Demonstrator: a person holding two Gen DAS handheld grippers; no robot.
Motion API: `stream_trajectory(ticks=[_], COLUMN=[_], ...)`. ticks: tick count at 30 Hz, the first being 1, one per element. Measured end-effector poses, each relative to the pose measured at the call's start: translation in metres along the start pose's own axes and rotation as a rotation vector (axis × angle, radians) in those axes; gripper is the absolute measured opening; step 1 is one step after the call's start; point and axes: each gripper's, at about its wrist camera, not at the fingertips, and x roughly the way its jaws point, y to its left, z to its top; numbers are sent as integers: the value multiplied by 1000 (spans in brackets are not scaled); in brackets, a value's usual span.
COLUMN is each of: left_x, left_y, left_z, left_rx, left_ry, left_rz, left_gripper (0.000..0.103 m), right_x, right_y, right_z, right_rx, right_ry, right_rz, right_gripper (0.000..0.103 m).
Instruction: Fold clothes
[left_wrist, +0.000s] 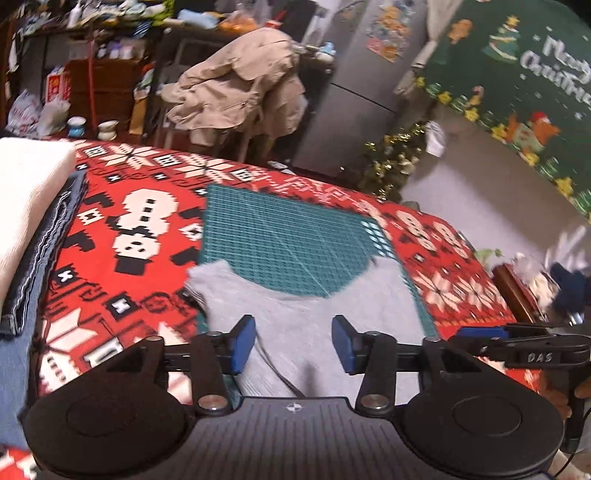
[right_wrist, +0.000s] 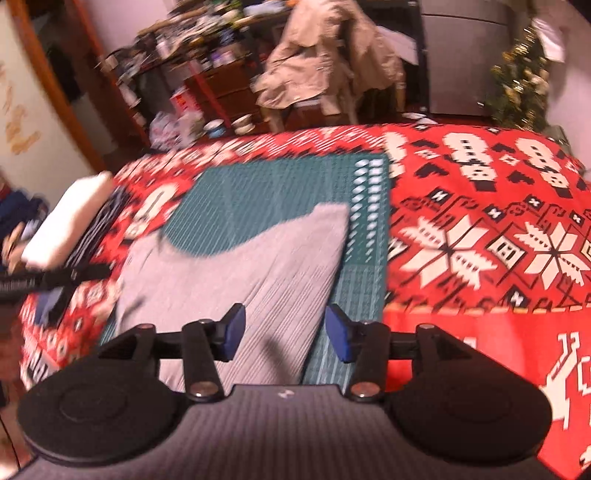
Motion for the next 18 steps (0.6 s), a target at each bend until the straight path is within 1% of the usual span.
stream_trajectory(ticks=[1, 2, 4, 5, 6, 7, 8, 9, 11, 12, 15, 18], left_x=[-4, -8, -13, -16, -18, -21, -23, -26, -28, -29, -31, -37], left_y=[-7, -15, -29, -36, -44, -49, -54, -58, -65, -68, -74, -76], left_z=[-4, -9, -19, -26, -32, -38, -44, -49, -55, -57, -60, -62], left_rx=[21, 50, 111, 143, 175, 201, 227, 250, 280, 296, 328, 314], left_ry=[2, 5, 9, 9, 9, 8, 9, 12, 24, 30, 59, 25], left_rz=[8, 32, 85, 114, 143, 153, 155, 158, 181, 195, 166, 170], left_gripper=[51, 53, 61, 64, 70, 74, 75, 77, 84, 86, 86, 86], right_x=[-5, -9, -18, -22, -25, -29, -33, -36, -44, -47, -53, -58], right_y=[6, 11, 21, 26, 31, 35, 40, 44, 51, 55, 63, 71], right_z=[-6, -11, -23, -29, -35, -40, -45, -51, -59, -63, -69, -74], right_rx=[-23, -45, -80, -89, -99, -109, -126, -146, -165, -174, -197, -232], right_ry=[1, 1, -4, -4, -5, -13, -24, -32, -42, -47, -53, -68], right_rz=[-10, -20, -35, -56, -76, -99, -115, -125, -143, -152, -194, -253], right_gripper=[58, 63, 67, 71, 75, 84, 91, 93, 101, 102, 102, 102])
